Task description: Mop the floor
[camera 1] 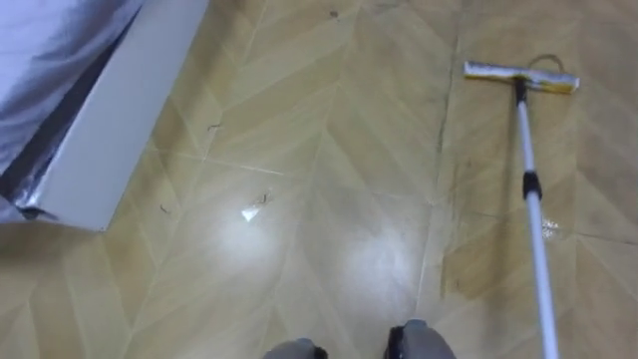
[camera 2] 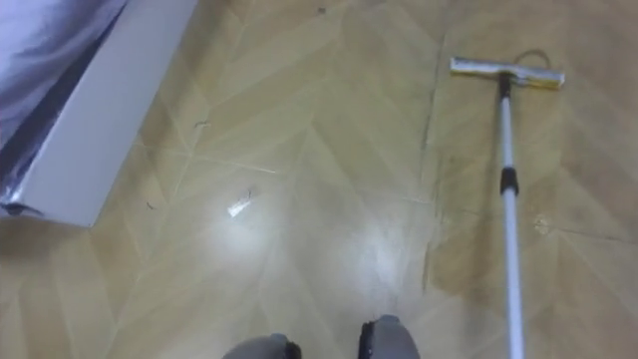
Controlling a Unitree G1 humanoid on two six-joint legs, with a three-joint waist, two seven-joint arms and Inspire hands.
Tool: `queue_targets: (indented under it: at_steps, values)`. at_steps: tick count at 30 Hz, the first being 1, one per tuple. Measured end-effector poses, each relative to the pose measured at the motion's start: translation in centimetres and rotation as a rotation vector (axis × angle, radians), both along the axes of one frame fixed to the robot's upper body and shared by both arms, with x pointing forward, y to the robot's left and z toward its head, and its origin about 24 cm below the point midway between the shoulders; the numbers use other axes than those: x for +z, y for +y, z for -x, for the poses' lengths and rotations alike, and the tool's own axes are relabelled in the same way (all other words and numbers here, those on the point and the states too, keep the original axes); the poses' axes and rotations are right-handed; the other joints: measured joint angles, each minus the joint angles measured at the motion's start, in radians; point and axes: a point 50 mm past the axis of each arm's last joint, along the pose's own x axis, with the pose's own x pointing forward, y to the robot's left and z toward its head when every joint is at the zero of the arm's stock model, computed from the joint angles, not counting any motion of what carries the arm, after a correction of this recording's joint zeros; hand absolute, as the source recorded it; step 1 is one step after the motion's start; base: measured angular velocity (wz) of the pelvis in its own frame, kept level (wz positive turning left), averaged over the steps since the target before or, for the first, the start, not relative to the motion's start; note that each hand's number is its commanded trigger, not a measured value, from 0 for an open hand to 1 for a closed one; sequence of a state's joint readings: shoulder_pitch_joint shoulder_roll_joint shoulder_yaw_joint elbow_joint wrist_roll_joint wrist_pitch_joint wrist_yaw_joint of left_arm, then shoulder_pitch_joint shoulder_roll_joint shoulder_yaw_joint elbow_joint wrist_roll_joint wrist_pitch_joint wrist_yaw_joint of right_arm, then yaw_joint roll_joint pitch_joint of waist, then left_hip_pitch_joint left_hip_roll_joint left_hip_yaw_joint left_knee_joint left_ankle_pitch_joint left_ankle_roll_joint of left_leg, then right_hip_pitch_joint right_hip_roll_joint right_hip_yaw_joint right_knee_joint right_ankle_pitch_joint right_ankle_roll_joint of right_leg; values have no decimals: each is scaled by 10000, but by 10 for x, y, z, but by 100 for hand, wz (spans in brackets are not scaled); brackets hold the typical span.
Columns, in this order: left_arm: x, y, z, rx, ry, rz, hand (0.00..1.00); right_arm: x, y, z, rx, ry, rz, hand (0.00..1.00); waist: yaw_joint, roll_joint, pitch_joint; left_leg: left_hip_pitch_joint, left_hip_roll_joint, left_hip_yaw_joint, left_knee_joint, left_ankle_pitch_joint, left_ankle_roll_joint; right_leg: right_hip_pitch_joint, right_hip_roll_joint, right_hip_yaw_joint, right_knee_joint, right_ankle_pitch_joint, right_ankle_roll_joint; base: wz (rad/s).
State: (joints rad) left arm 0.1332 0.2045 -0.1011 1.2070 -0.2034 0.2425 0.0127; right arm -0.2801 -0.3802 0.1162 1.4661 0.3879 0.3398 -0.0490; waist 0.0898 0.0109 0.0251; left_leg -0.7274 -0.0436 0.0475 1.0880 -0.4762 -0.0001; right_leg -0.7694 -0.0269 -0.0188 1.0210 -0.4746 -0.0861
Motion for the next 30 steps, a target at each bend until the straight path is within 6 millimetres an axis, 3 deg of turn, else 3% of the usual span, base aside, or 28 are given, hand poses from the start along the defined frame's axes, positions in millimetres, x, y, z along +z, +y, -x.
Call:
queue_targets:
  at_steps: [3, 5, 6, 7, 8, 9, 12, 13, 15, 16, 17, 18, 19, 20, 21, 23, 24, 26, 28, 29, 30]
  values:
    - [2, 7, 3, 106, -22, -129, 0, 2, 1, -11, 25, -792, 0, 100, 92, -103, -22, -1036, -28, 48, -1125, 304, -12, 414, 363, 277, -235, -90, 23, 33]
    - [1, 3, 15, 252, 209, 153, 0, -5, 9, -3, -200, -915, -401, 100, 168, -70, -74, -1010, -27, 57, -2118, 1387, 289, 1205, 523, 353, -496, -366, 168, -10]
    - [0, 2, 19, 217, 329, 246, 0, -11, 9, 16, -265, -582, -542, 100, 178, -70, -86, -669, -33, 168, -2104, 1500, 546, 1526, 441, 343, -512, -578, 230, -9]
    - [0, 1, 20, 117, 371, 270, 0, -13, 8, 26, -321, -338, -553, 100, 188, -74, -95, -538, -29, 266, -2081, 1502, 652, 1665, 394, 368, -497, -683, 276, 6]
    - [0, 0, 16, 79, 280, 314, 0, -17, 6, 50, -423, 228, -495, 100, 182, -1, -145, -400, -42, 405, -2002, 1487, 901, 1832, 290, 375, -428, -818, 386, 6]
    - [-1, -2, 8, 33, 86, 343, 0, -20, 6, 71, -474, 796, -448, 100, 141, 56, -151, -319, -82, 507, -1914, 1340, 1110, 1780, 210, 411, -92, -757, 510, 7]
    - [-1, -6, -3, -76, -351, 422, 0, -26, 14, 105, -586, 1666, -636, 100, -156, 259, -243, -82, -345, 513, -1981, 1065, 1283, 1473, -45, 426, 830, -225, 1065, 5]
    - [-2, -8, -6, -106, -434, 445, 0, -28, 21, 120, -652, 2027, -780, 100, -279, 371, -221, 131, -407, 483, -2059, 929, 1354, 1239, -62, 466, 1342, 135, 1184, -38]
    - [-3, -16, -8, -228, -511, 434, 0, -32, 32, 126, -574, 2288, -897, 100, -281, 707, -92, 443, -409, 213, -2225, 727, 1315, 412, -76, 438, 760, 164, 1184, -84]
    - [-4, -17, -7, -233, -487, 446, 0, -33, 35, 126, -498, 2340, -934, 100, -273, 753, -108, 505, -411, 155, -2320, 722, 1305, 187, -84, 444, 312, 190, 1147, -91]
    - [-4, -19, -7, -219, -463, 384, 0, -36, 41, 124, -340, 2438, -1034, 100, -250, 797, -128, 624, -418, 117, -2473, 698, 1255, -100, -113, 455, -751, 424, 1033, -70]
    - [-4, -19, -7, -206, -439, 322, 0, -37, 45, 121, -289, 2478, -1097, 100, -301, 843, -97, 756, -486, -35, -2488, 612, 1147, -201, -108, 370, -1449, 949, 1018, -50]
    - [-5, -21, -6, -197, -411, 331, 0, -37, 46, 121, -283, 2514, -1077, 100, -342, 821, -86, 775, -527, -128, -2494, 553, 1101, -108, -172, 301, -1563, 1159, 954, -6]
    - [-5, -22, -7, -210, -425, 330, 0, -37, 46, 119, -288, 2594, -1022, 100, -374, 887, -129, 881, -576, -237, -2513, 498, 1020, 60, -343, 49, -1626, 1427, 808, 22]
    - [-5, -22, -7, -261, -429, 297, 0, -36, 45, 114, -388, 2613, -962, 100, -375, 885, -127, 936, -575, -268, -2516, 444, 944, 113, -497, -190, -1543, 1450, 655, 28]
    - [-5, -22, -7, -393, -354, 278, 0, -33, 40, 97, -470, 2343, -792, 100, -389, 814, -97, 941, -561, -280, -2491, 410, 881, 145, -657, -403, -1372, 1261, 548, 40]
    - [-4, -20, -7, -372, -258, 249, 0, -30, 35, 80, -409, 2125, -644, 100, -335, 669, -13, 959, -566, -279, -2373, 344, 786, 141, -685, -419, -1147, 1047, 509, 40]
    - [-4, -19, -4, -337, -71, 211, 0, -22, 24, 51, -352, 1487, -344, 100, -242, 469, 60, 904, -492, -287, -1982, 206, 633, 156, -724, -567, -820, 688, 368, 33]
    - [-4, -17, -4, -323, -32, 156, 0, -12, 15, 20, -184, 615, -38, 100, -66, 294, 81, 550, -221, -111, -1182, 236, 502, 149, -581, -648, -557, 474, 228, 20]
    - [-3, -14, -3, -155, -63, 118, 0, -6, 12, 0, -76, 15, 60, 100, 137, 203, 59, 253, 41, 52, -539, 375, 274, 121, -446, -661, -401, 352, 130, -9]
    - [-3, -13, -2, -115, -44, 103, 0, -4, 12, -7, 15, -202, 92, 100, 209, 153, 41, 101, 168, 97, -209, 463, 157, 126, -383, -692, -354, 307, 69, 0]
